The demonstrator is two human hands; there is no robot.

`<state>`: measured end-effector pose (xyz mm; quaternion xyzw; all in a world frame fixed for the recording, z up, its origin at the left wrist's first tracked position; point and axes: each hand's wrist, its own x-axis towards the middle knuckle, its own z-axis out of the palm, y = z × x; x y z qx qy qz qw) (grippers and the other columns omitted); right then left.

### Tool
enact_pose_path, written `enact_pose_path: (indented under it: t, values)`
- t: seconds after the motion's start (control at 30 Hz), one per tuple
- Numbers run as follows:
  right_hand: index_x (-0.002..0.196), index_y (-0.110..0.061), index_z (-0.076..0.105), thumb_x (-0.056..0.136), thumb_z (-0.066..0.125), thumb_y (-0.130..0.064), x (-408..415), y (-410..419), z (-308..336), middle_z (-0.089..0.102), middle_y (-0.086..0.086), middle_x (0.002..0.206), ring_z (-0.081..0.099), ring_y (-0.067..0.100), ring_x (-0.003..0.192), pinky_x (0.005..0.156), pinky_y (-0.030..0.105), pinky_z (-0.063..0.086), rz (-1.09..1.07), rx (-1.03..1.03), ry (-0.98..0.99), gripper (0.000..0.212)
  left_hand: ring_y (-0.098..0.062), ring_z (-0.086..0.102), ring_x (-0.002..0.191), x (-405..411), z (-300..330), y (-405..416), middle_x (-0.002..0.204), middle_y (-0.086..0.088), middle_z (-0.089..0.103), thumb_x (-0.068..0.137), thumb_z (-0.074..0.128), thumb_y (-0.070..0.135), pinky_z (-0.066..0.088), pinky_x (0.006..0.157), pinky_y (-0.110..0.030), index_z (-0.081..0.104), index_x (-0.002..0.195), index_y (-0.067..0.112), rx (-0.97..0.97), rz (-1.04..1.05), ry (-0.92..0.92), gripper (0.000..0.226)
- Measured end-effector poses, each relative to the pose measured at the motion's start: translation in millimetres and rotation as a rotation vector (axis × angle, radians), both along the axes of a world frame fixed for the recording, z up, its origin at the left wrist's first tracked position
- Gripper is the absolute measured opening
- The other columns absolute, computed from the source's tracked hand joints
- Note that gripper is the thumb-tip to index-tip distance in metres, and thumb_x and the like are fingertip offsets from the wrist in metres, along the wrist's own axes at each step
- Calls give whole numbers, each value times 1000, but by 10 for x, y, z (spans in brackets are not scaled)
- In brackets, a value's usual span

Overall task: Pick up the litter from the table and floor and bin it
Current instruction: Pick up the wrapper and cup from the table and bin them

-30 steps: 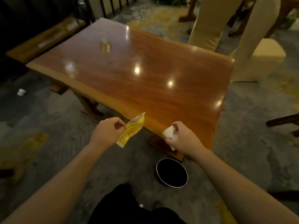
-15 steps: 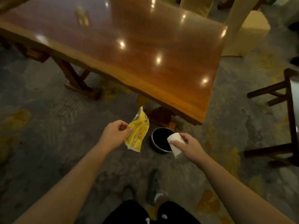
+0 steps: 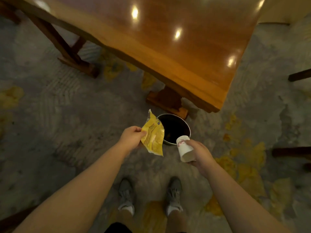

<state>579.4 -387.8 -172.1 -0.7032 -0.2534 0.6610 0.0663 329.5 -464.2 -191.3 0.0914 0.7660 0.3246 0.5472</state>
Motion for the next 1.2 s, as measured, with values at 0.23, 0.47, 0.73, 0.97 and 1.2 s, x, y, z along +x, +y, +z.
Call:
enact_pose_path:
  t: [0.23, 0.47, 0.73, 0.97, 1.2]
  values:
    - [126, -18, 59, 79, 78, -37, 368, 522, -1364, 62, 17, 122, 64, 36, 106, 58, 37, 54, -214, -157, 7, 54, -23, 71, 84, 454, -1338, 585, 100, -15, 73, 93, 64, 13, 58, 58, -33, 65, 100, 9, -54, 114, -118, 8]
    - [130, -21, 59, 85, 72, -43, 333, 855, -2387, 64, 15, 123, 65, 32, 99, 55, 37, 57, -254, -215, 92, 52, -19, 68, 76, 611, -2271, 939, 92, -11, 71, 87, 71, 16, 59, 59, -34, 63, 87, 16, -55, 126, -91, 8]
    - [94, -16, 63, 93, 59, -43, 395, 744, -2654, 56, 5, 73, 55, 18, 50, 45, 29, 49, -256, -266, 113, 27, -12, 71, 75, 475, -2353, 792, 92, 0, 75, 82, 72, 41, 57, 58, -29, 70, 90, 23, -31, -15, -48, 20]
    - [98, -14, 66, 93, 66, -33, 249, 368, -2153, 63, 7, 84, 62, 22, 70, 59, 32, 51, 277, -25, -179, 20, -14, 70, 72, -31, -1910, 175, 80, 2, 74, 84, 70, 42, 51, 62, -29, 70, 86, 26, -17, -158, 155, 16]
    - [87, -27, 71, 92, 69, -24, -101, 101, -1317, 71, -3, 75, 67, 15, 71, 66, 34, 50, 792, 326, -200, 6, -18, 65, 81, -839, -932, -911, 82, 1, 69, 87, 74, 33, 50, 78, -32, 71, 93, 14, -23, -227, 382, 20]
